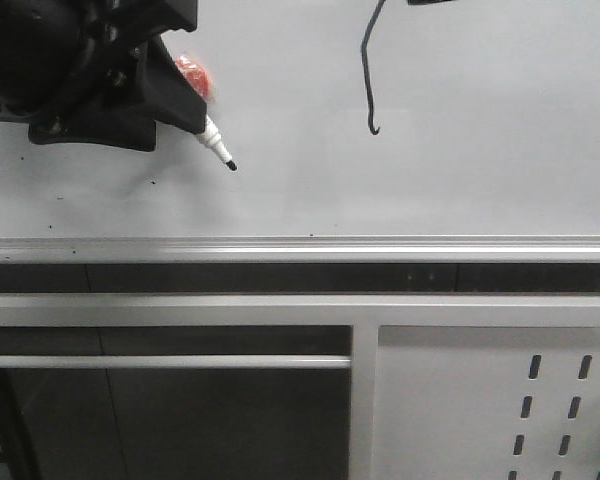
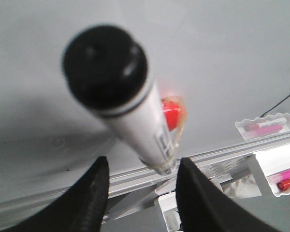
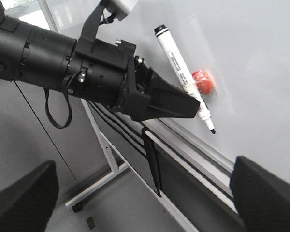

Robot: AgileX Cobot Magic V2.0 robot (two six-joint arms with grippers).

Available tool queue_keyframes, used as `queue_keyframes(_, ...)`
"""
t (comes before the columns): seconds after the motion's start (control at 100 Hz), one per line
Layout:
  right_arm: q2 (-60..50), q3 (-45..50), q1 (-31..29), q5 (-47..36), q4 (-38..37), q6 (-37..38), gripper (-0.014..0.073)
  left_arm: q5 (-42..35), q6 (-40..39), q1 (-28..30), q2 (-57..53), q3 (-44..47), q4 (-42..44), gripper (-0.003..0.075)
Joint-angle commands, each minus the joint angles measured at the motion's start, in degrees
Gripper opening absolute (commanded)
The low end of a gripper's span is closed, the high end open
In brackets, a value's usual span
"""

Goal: Write number 1 on whiteboard

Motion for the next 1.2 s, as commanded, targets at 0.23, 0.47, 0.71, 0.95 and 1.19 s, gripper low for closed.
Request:
queue_keyframes(0.23,-0.5,-1.35,0.05,-2.84,-0.21,-0.27,0.065,-3.07,-0.59,0.08,-1.81,-1.93,1.53,0.0296)
queue_keyframes(0.47,-0.5,-1.35,0.05,-2.84,-0.21,-0.27,0.065,-4.35,-0.24,0.08,-4.57,-1.46,1.53,0.0296)
queue_keyframes(0.71,-0.5,-1.35,0.05,-2.84,-0.21,-0.27,0.065,-6.56,-0.13,0.08,-8.93,1.8,1.42,0.0296)
queue_keyframes(0.95,-0.5,-1.35,0.05,-2.84,-0.21,-0.27,0.065,-9.08,-0.58,0.08,-16.77,7.68,1.34,0.0175)
queue_keyframes(1.19,-0.74,-1.35,0.05,-1.13,-0.21,-0.27,0.065,-8.31,-0.04,0.08,-33.14,13.66,1.34,-0.0018)
